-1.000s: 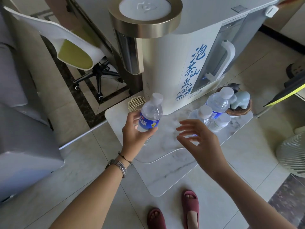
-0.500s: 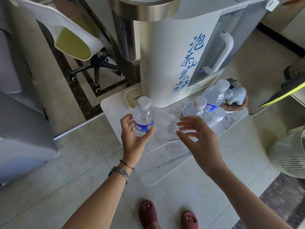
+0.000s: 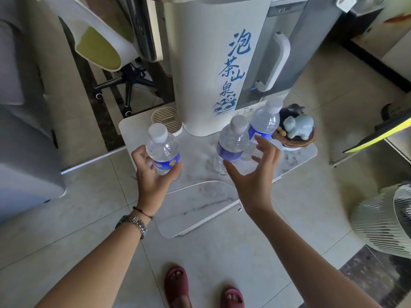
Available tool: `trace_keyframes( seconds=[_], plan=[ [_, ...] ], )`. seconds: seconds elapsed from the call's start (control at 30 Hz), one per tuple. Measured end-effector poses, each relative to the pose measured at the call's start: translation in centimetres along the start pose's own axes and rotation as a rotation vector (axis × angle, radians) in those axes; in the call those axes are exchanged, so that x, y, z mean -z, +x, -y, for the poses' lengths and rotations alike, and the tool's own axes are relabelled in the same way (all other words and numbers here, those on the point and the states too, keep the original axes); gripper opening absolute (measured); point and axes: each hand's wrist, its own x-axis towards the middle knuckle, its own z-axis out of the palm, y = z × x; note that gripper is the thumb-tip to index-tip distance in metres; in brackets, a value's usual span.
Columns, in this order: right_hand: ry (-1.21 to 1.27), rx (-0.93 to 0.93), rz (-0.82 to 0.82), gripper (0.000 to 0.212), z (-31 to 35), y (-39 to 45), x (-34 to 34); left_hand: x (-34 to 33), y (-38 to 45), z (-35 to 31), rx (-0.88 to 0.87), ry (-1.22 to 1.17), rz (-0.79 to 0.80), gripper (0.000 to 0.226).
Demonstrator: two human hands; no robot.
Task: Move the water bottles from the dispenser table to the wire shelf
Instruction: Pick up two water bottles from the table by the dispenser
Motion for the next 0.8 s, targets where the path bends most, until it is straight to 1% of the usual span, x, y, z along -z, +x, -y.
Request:
trace_keyframes(
  seconds=[0.07,0.17,0.33,0.5,0.8],
  plan=[
    [0.025,0.006,0.003,0.083,-1.3,0.4,-0.7,-0.1,-0.2,0.3,-0.011,-0.012,-0.003,0.071],
    [0.093,-0.008,0.055,0.088,-3.1,0.9,-1.9,-0.3,-0.3,0.6,-0.014,-0.029,-0.025,0.07],
    [0.243,-0.035,0.139,0.08,-4.6,1.4,-2.9,-0.4,-0.5,0.8,-0.012,0.009,-0.071,0.071],
    [0.279,-0.049,0.148,0.084,-5.8,1.7,-3.7,-0.5,-0.7,1.0,-0.029,0.026,-0.094,0.072],
    [0.276,-0.045,0.182,0.08,-5.7,2.5,-3.2,-1.5,-0.7,0.4,-0.032,0.032,-0.157,0.069]
  ],
)
